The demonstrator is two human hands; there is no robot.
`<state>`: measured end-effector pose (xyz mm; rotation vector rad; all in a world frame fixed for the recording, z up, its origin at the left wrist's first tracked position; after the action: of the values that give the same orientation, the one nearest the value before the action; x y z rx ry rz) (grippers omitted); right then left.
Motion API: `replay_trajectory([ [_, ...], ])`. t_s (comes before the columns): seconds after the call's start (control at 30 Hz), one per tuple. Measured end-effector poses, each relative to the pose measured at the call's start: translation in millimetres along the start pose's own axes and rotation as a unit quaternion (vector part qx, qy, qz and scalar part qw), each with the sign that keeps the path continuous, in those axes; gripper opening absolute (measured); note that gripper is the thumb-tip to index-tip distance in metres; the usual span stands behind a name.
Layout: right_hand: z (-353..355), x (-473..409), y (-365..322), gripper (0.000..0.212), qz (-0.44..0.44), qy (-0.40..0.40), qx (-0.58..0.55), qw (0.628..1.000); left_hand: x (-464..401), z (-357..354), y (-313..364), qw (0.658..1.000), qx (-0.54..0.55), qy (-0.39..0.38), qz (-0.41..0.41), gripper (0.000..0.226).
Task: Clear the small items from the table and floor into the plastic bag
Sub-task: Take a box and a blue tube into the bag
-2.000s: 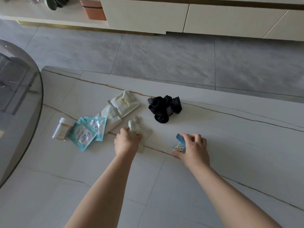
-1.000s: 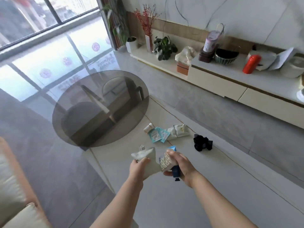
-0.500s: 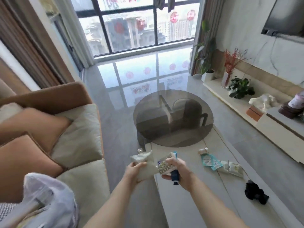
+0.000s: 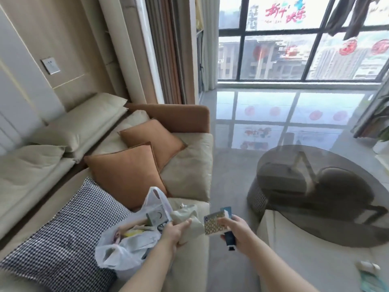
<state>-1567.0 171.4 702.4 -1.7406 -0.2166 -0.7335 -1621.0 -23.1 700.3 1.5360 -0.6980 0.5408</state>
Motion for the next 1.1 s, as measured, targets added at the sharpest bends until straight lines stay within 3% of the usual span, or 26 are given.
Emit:
replay_trajectory([
  [0.17, -90.7, -30.9, 8.5, 0.029, -0.018, -0.028, 0.068, 0.997, -21.6, 98.6, -0.1, 0.998, 0.043, 0.052, 0.017, 0.05],
  [0.3, -148.7, -49.9, 21.8, 0.02, -0.048, -0.009, 0.123, 0.991, -33.9, 159.1, -2.3, 0.993, 0.071, 0.086, 0.028, 0.038],
  [0.43, -191.2, -64.0, 34.7, 0.013, -0.082, 0.003, 0.181, 0.98, -50.5, 203.5, -6.1, 0.988, 0.084, 0.119, 0.048, 0.054],
  [0.73, -252.9, -117.2, 44.1, 0.031, -0.096, -0.007, 0.193, 0.976, -93.3, 239.8, 3.5, 0.982, -0.002, 0.17, 0.078, 0.048],
  [0.97, -268.0, -161.9, 67.1, 0.052, -0.153, 0.03, 0.246, 0.957, -159.1, 249.1, -12.2, 0.966, -0.069, 0.198, 0.154, 0.078],
  [1.03, -268.7, -171.9, 72.3, 0.052, -0.169, 0.037, 0.261, 0.95, -169.9, 246.1, -13.0, 0.961, -0.094, 0.194, 0.176, 0.065],
  [1.1, -270.2, -176.2, 75.2, 0.053, -0.2, 0.029, 0.266, 0.943, -175.8, 242.2, -9.7, 0.959, -0.108, 0.187, 0.182, 0.034],
])
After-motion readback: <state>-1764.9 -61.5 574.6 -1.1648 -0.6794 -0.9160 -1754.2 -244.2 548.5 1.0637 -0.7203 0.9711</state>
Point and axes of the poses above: each hand's wrist, its own x-axis away from the middle knuckle, its own z-axis out of the back of the hand, y = z × x, the point moved 7 cm from there along -x, towards the middle knuckle, and after that the axes turned 4 degrees about z, right-handed, at the moved point
